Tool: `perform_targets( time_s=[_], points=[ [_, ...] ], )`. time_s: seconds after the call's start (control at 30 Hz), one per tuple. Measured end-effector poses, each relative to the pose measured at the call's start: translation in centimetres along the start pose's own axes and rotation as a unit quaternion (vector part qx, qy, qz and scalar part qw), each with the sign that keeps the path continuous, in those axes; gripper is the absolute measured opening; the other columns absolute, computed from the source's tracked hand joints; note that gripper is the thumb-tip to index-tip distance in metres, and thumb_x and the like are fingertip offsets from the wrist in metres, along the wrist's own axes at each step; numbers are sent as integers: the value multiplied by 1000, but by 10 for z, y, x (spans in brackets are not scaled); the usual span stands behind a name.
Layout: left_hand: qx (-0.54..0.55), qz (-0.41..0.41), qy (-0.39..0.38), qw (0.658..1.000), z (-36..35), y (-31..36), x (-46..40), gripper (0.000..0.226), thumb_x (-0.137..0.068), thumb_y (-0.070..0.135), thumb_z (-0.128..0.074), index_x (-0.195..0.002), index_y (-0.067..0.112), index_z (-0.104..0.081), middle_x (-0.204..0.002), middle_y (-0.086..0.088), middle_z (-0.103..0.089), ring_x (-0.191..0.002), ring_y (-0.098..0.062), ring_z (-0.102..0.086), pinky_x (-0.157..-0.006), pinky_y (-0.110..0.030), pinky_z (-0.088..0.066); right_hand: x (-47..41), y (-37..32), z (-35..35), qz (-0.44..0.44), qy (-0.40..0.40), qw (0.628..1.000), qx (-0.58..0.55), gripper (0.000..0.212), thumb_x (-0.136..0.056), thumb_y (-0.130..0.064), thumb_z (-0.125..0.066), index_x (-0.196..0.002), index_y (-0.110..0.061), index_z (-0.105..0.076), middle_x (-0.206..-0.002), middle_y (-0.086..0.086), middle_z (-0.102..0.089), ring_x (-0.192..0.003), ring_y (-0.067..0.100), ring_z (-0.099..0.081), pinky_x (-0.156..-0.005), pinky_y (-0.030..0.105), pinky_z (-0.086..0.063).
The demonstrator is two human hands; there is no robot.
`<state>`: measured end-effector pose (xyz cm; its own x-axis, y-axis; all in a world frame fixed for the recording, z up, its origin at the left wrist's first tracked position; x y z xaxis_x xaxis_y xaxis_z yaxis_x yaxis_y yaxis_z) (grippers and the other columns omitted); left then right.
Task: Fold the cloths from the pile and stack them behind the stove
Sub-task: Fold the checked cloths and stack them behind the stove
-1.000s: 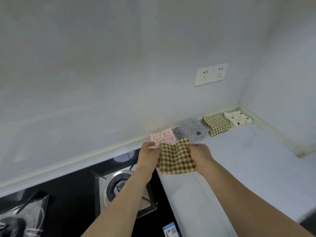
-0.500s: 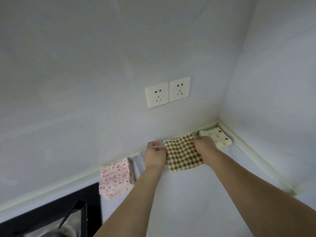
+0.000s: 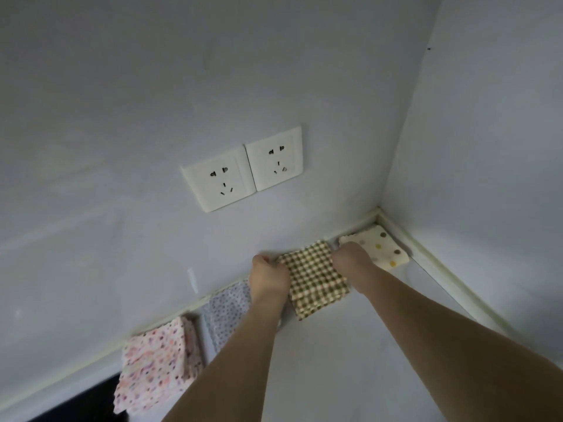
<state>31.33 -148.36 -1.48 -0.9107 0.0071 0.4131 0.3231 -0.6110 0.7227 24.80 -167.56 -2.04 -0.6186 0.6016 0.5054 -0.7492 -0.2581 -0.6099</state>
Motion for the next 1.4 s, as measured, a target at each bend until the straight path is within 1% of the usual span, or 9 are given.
perform_targets(
  time_s=[0.07, 0.17, 0.27, 0.43, 0.53, 0.67, 0.93, 1.1, 1.4],
  points=[
    [-24, -24, -5, 999, -2, 5, 4, 38, -97, 20, -45, -134, 11, -42, -125, -11, -58, -113, -28, -55, -86, -31, -42, 0, 5, -4, 11, -17, 999, 28, 47, -105, -28, -23, -135, 0, -46, -133, 17, -53, -119, 31, -53, -97, 37, -45],
    [-65, -90, 0, 994, 1, 19, 14, 39, -98, 21, -46, -135, 10, -43, -129, -10, -57, -119, -28, -54, -97, -34, -42, 7, 3, -3, 52, -1, 997, 48, 44, -103, -28, -27, -130, -1, -50, -127, 17, -57, -113, 30, -55, -86, 34, -44],
    [-107, -167, 7, 980, 10, 27, 33, 37, -98, 20, -45, -133, 6, -46, -131, -13, -55, -120, -29, -52, -100, -35, -42, 26, -2, 0, 90, 25, 993, 65, 38, -98, -21, -36, -131, -4, -46, -125, 13, -55, -110, 28, -55, -80, 33, -43],
    [-187, -265, 21, 946, 42, 18, 78, 34, -99, 19, -43, -130, 9, -49, -131, -11, -52, -121, -27, -46, -97, -36, -39, 93, -19, 1, 222, 95, 964, 113, 41, -92, -16, -46, -133, -6, -44, -129, 13, -52, -119, 28, -49, -100, 41, -43],
    [-245, -294, 41, 923, 73, 1, 104, 36, -99, 21, -42, -134, 11, -46, -136, -9, -49, -124, -26, -43, -98, -34, -37, 144, -26, -11, 292, 118, 936, 160, 38, -92, -16, -51, -128, -5, -46, -126, 12, -51, -117, 28, -48, -101, 38, -40],
    [-281, -307, 70, 907, 128, -33, 133, 39, -99, 22, -40, -136, 12, -42, -137, -7, -47, -125, -25, -41, -99, -35, -38, 208, -34, -45, 344, 95, 917, 178, 38, -91, -16, -54, -128, -6, -47, -120, 10, -52, -112, 26, -51, -94, 36, -43],
    [-291, -296, 123, 901, 279, -126, 170, 45, -102, 25, -36, -146, 13, -32, -145, -4, -41, -131, -22, -37, -107, -30, -33, 333, -84, -134, 387, 61, 900, 188, 36, -92, -14, -52, -127, -4, -49, -127, 11, -54, -119, 27, -50, -98, 36, -42],
    [-283, -272, 147, 908, 371, -193, 186, 45, -102, 26, -38, -145, 13, -33, -145, -4, -42, -131, -21, -39, -108, -31, -34, 407, -116, -199, 406, 31, 891, 202, 47, -95, -18, -49, -140, -9, -40, -140, 8, -46, -130, 25, -42, -109, 38, -36],
    [-301, -235, 190, 904, 472, -282, 232, 44, -101, 27, -39, -142, 13, -38, -141, -4, -48, -126, -21, -44, -106, -33, -38, 500, -146, -285, 461, -36, 860, 214, 48, -98, -20, -48, -144, -10, -37, -145, 6, -42, -133, 20, -40, -110, 28, -30]
  ],
)
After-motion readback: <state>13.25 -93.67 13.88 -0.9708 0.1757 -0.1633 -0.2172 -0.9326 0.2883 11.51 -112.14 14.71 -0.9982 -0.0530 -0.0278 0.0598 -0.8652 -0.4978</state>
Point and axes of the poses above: each hand's wrist, its own x-axis away from the middle knuckle, its own z-axis out of the back of the hand, y = z × x, the point moved 8 cm from there along -x, towards the middle knuckle
